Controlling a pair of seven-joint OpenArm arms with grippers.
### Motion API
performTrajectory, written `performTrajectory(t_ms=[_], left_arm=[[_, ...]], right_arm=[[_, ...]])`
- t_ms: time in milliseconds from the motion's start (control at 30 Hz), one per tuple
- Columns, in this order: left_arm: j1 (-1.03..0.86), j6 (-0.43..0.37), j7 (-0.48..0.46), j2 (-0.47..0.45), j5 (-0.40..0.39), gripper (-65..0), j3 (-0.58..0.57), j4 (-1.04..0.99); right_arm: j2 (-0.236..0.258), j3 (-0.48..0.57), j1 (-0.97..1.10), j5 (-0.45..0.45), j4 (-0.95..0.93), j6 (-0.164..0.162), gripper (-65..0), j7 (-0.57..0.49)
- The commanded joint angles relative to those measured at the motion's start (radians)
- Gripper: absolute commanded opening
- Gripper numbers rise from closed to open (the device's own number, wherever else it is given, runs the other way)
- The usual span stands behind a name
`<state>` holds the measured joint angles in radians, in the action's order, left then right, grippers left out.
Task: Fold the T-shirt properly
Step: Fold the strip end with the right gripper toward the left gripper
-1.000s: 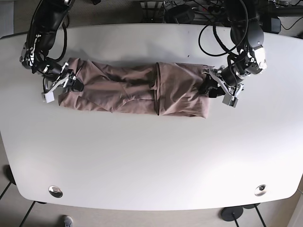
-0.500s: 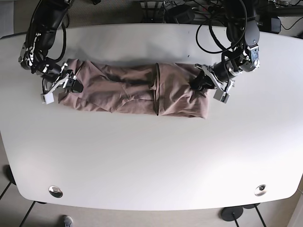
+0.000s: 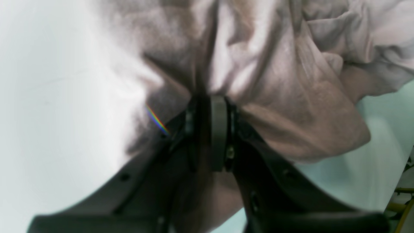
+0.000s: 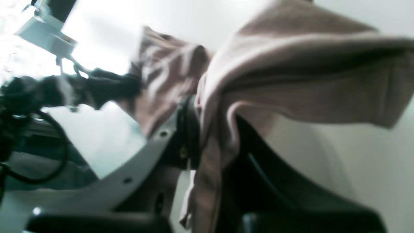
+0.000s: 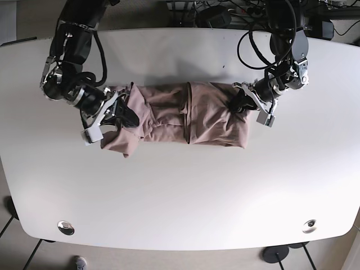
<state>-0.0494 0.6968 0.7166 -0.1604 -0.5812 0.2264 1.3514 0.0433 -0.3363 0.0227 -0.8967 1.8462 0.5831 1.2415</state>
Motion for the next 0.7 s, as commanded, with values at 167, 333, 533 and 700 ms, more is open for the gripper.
performTrajectory(t_ms=[167,333,533,700], left_arm=[[0.009,0.001,0.005,-0.005,-0.003,-60.8,0.001,0.012],[0.009,0.001,0.005,-0.005,-0.003,-60.8,0.001,0.012],[0.009,0.001,0.005,-0.005,-0.003,-60.8,0.001,0.01],[0.009,0.001,0.004,-0.005,-0.006,-60.8,0.001,0.01]], right_arm=[[-0.107,0.211,-0.046,0.001,-0.049,0.004,-62.3,-0.056],[-0.173,0.392,-0.08,0.159,-0.082,0.004,-62.3,-0.141],[-0.2,0.461,-0.142,0.204,-0.276,-0.012,-62.3,-0.265],[-0.199,0.461,-0.217,0.205,-0.428,-0.024,-62.3,-0.339]])
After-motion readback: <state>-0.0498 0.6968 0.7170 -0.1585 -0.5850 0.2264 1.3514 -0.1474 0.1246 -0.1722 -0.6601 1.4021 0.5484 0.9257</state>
